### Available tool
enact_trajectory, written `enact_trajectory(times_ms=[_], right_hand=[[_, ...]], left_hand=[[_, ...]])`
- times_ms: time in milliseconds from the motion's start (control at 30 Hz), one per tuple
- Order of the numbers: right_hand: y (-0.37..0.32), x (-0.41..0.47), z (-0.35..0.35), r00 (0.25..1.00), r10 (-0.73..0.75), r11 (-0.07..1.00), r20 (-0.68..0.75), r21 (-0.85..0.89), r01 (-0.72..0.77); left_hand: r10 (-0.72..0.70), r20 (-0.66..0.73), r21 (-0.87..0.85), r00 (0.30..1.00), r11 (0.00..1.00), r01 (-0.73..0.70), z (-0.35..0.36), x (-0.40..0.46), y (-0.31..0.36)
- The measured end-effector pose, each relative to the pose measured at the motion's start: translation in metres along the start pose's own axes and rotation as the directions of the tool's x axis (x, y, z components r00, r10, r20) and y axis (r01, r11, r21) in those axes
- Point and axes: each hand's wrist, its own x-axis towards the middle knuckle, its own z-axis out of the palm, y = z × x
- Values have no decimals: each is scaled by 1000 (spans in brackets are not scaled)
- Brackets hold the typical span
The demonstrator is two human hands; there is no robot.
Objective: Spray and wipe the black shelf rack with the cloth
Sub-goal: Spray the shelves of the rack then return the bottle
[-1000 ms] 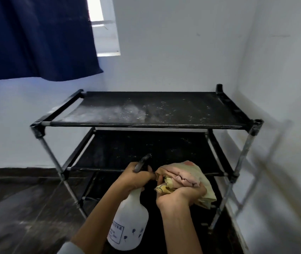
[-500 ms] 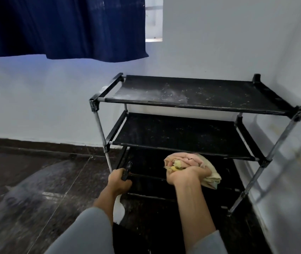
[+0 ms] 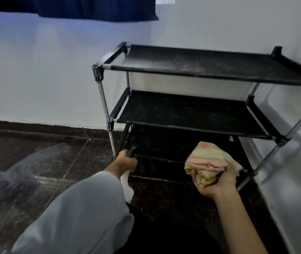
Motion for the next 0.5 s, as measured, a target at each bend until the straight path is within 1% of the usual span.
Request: enact_trajectory(times_ms=[67,133,200,267,300,400,500], right_hand=[[16,15,-8,993,113,991,-21,-66,-114],[28,27,-21,980,179,981,-87,-63,-185],[35,32,-30,972,191,977,-137,-68,-202],[34,36,-35,975,177,978,-137,-85,-190],[33,40,-38,974,177,979,-139,-74,-188],[34,47,-45,972,193,978,-135,-49,-201],[33,54,-47,970,212,975,-117,-45,-219]], left_hand=[[-6,8,3,1000,1000,6,2,-3,2],[12,31,2,999,1000,-12,2,-3,4],[40,56,29,998,999,-42,3,-2,4],[81,49,51,995,995,-84,2,-2,6],[83,59,32,995,996,-85,3,3,6],[16,71,7,997,1000,-17,12,10,10],[-2,31,-11,1000,1000,2,22,18,13]])
